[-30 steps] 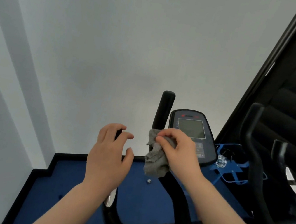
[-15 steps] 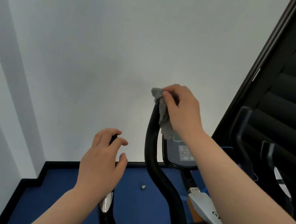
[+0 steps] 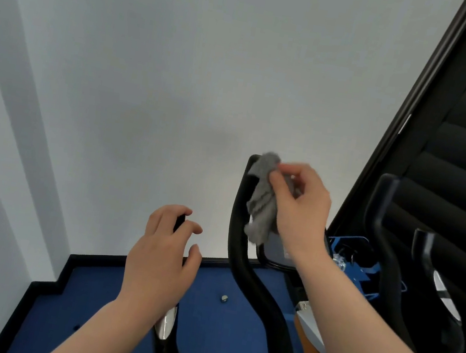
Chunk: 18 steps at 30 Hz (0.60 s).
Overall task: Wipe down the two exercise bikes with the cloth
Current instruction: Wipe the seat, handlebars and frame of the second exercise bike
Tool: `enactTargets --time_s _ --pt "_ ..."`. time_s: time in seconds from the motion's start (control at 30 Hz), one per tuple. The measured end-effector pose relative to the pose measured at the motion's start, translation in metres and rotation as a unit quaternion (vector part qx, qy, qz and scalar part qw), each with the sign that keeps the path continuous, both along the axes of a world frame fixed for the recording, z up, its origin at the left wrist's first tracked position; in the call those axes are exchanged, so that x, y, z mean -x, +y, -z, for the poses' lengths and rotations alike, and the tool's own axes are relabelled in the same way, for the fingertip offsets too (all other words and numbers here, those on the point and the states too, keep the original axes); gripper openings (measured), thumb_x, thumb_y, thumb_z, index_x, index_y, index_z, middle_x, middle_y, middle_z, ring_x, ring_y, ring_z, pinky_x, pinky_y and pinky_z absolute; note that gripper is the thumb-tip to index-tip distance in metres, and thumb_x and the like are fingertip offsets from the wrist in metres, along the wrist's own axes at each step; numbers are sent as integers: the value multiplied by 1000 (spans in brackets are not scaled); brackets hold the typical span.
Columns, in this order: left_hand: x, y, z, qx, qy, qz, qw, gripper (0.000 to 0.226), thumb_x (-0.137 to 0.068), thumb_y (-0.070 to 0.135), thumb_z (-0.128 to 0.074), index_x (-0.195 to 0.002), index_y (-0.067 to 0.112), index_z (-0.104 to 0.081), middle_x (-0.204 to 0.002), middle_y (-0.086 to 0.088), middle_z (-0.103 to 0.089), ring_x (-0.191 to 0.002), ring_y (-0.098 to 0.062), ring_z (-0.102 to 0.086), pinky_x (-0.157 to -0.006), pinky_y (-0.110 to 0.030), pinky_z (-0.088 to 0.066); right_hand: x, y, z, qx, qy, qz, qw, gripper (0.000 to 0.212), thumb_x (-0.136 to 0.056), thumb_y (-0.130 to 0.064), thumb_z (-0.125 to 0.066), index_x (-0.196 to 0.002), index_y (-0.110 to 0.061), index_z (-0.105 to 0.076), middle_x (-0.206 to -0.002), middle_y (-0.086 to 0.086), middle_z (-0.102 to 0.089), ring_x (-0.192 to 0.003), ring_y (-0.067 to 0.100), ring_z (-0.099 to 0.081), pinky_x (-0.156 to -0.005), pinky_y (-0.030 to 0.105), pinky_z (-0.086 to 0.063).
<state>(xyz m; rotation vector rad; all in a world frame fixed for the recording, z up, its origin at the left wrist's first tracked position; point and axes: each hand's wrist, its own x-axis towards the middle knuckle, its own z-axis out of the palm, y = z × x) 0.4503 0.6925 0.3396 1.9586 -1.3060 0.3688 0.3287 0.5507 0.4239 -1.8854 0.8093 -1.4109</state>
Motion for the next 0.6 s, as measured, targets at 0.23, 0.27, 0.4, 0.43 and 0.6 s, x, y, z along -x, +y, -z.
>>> enactTargets --time_s 0.23,0.27,0.4,0.43,0.6 --pt "4 -1 0 4 6 -14 1000 17 -76 16 -66 -92 21 -64 -118 6 -51 -118 -10 -37 -44 -11 -31 0 16 38 -65 37 -18 997 8 -81 -12 -71 -85 -18 -66 -86 -6 -67 -77 -2 -59 -68 9 -43" --pt "4 -1 0 4 4 -14 1000 17 -76 16 -65 -93 22 -64 -118 6 -51 -118 -10 -37 -44 -11 -31 6 17 43 -80 77 -36 993 8 -81 -12 -71 -84 -18 -67 -83 -7 -68 -74 -4 -59 -67 9 -42" --pt "3 -1 -1 4 6 -13 1000 17 -78 18 -63 -94 23 -63 -120 8 -50 -119 -7 -34 -43 -12 -33 14 4 14 -62 38 -40 997 11 -79 -12 -71 -85 -21 -70 -78 -12 -68 -72 -1 -62 -69 15 -48" --pt "4 -1 -1 4 9 -13 1000 16 -78 18 -63 -94 23 -63 -120 8 -50 -120 -7 -34 -43 -12 -33 10 1 3 -60 -2 -27 998 13 -80 -13 -70 -87 -24 -69 -81 -12 -69 -76 2 -63 -71 19 -51" --pt "4 1 -1 7 14 -14 1000 16 -79 18 -62 -94 22 -63 -121 8 -49 -120 -6 -34 -43 -13 -36 -9 11 21 -73 -21 -1 997 18 -82 -15 -69 -93 -29 -65 -87 -16 -68 -88 3 -65 -81 23 -52"
